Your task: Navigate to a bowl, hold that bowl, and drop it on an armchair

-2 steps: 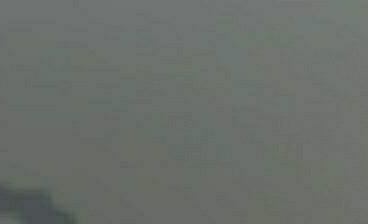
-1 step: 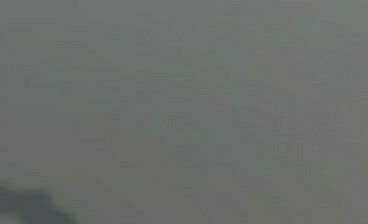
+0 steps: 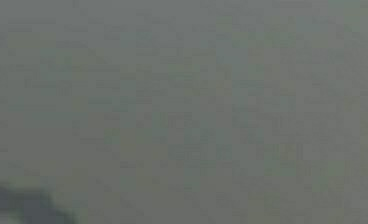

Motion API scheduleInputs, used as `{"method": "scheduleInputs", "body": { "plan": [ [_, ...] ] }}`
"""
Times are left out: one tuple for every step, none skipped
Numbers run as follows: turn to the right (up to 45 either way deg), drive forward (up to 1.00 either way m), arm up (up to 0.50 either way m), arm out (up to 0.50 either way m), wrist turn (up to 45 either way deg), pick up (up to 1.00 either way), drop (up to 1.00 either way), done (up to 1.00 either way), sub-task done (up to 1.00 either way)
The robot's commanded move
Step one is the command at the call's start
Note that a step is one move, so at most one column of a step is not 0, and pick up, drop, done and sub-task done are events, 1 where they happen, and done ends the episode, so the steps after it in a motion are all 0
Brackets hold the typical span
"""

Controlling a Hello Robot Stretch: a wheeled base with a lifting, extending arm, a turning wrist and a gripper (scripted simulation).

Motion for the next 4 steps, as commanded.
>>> {"method": "scheduleInputs", "body": {
  "plan": [
    [18.0, 0.0, 0.0, 0.0, 0.0, 0.0, 0.0, 0.0, 0.0],
    [-15.0, 0.0, 0.0, 0.0, 0.0, 0.0, 0.0, 0.0, 0.0],
    [45.0, 0.0, 0.0, 0.0, 0.0, 0.0, 0.0, 0.0, 0.0],
    [-45.0, 0.0, 0.0, 0.0, 0.0, 0.0, 0.0, 0.0, 0.0]
  ]
}}
